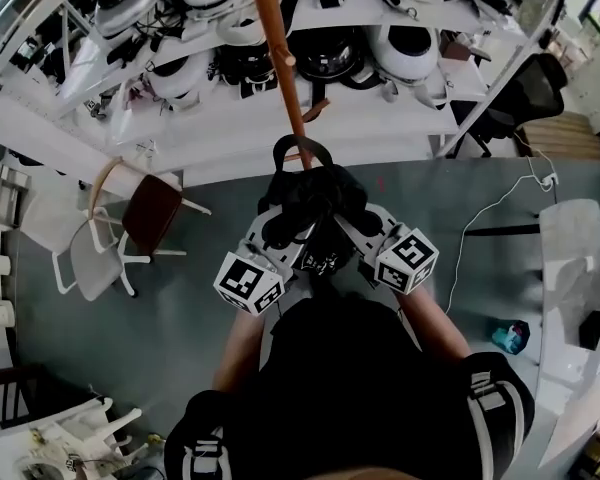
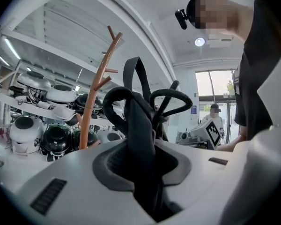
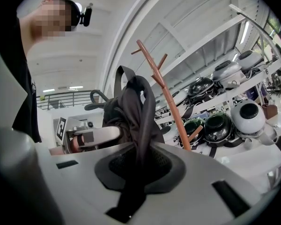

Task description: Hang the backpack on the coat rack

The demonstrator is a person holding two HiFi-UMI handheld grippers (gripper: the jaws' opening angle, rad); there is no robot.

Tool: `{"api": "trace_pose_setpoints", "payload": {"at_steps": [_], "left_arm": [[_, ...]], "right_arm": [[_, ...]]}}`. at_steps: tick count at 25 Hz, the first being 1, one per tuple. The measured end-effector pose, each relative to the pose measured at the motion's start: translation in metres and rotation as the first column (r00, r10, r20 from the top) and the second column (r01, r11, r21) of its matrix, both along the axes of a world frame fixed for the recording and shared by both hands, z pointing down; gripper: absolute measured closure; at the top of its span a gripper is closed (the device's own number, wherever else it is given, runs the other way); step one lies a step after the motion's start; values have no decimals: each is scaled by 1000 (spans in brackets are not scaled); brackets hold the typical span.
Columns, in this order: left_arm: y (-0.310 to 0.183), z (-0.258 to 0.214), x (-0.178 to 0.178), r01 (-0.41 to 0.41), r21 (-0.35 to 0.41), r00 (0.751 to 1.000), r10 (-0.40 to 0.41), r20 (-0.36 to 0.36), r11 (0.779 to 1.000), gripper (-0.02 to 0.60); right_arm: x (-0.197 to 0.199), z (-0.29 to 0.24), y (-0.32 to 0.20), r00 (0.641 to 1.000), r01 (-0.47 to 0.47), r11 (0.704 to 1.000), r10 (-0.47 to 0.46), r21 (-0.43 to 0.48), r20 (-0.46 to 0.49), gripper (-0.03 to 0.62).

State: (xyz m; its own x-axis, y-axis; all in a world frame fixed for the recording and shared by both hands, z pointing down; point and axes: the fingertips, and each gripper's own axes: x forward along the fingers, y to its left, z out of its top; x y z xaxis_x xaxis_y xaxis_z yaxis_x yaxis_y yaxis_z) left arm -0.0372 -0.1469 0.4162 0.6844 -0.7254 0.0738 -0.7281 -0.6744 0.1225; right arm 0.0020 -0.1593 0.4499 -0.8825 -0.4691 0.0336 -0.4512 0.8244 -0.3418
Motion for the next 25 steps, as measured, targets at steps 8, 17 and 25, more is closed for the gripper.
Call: {"api": "trace_pose_setpoints", "payload": {"at_steps": [8,17,25], "left_arm": [[-33,5,-16,-66,9,998,66,5,998,474],[-57,0,-18,-134,33,991,134,-1,990,474],[-71,-16,-18,-152,51,987,154,-35,987,477]], "right_arm": [[-15,5,-32,998,-58,998,58,11,-1,542],[-18,2,-52,995,-103,994,103,21,-3,542],[-19,-11,-66,993,-114,993,114,37,3,542]]}}
